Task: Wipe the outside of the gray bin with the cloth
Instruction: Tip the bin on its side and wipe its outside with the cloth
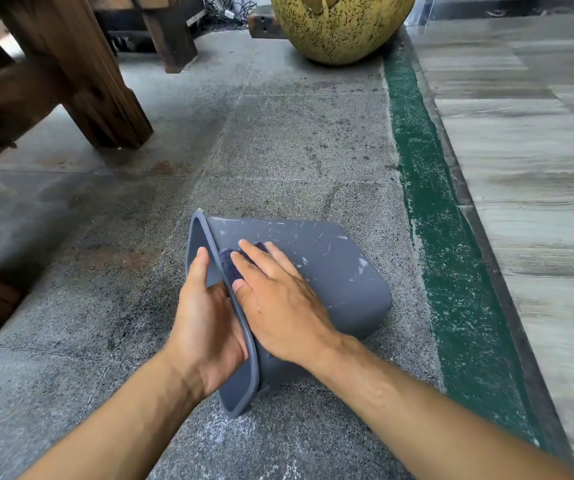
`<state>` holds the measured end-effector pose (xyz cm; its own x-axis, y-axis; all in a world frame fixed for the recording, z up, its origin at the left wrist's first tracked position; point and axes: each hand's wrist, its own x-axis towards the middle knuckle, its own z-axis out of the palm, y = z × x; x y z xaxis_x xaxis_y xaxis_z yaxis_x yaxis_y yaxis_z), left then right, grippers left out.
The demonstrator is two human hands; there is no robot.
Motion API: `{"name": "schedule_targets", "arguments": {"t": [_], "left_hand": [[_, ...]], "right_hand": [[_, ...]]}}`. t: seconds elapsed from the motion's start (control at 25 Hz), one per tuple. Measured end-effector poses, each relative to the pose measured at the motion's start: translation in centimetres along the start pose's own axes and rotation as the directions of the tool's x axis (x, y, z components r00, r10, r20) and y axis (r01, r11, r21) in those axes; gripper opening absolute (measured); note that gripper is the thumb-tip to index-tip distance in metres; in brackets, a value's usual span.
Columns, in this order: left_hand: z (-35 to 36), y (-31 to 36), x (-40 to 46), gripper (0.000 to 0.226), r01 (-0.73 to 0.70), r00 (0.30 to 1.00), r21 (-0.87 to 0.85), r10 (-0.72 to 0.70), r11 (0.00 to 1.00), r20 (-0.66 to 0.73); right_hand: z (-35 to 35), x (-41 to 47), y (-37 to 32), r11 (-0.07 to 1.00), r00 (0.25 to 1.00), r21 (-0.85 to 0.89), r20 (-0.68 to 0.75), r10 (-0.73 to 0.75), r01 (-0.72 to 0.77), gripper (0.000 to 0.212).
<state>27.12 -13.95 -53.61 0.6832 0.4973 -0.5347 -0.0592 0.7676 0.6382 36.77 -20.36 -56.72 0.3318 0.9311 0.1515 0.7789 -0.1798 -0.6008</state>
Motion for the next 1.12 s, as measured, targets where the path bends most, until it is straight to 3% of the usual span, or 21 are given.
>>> {"name": "schedule_targets", "arguments": {"t": [0.16, 0.28, 0.64, 1.12], "left_hand": [[-0.3, 0.1, 0.1, 0.084, 0.006, 1.000, 0.030, -0.006, 1.000, -0.006], [-0.5, 0.2, 0.0, 0.083, 0.006, 1.000, 0.050, -0.006, 0.999, -0.011], [-1.4, 0.6, -0.2, 0.077, 0.012, 1.000, 0.057, -0.012, 0.998, 0.002], [-2.1, 1.1, 0.0, 0.081, -0.021, 0.988, 0.098, 0.036, 0.995, -0.152]], "right_hand": [[-1.1, -0.1, -0.8, 0.991, 0.990, -0.030, -0.042, -0.133, 0.132, 0.040], [-1.2, 0.3, -0.4, 0.990, 0.990, -0.010, -0.028, -0.140, 0.140, 0.042], [0.8, 1.7, 2.3, 0.999, 0.997, 0.012, 0.069, 0.034, -0.035, 0.048], [1.2, 2.5, 7.3, 0.986, 0.983, -0.032, 0.076, 0.167, -0.165, 0.048]]}}
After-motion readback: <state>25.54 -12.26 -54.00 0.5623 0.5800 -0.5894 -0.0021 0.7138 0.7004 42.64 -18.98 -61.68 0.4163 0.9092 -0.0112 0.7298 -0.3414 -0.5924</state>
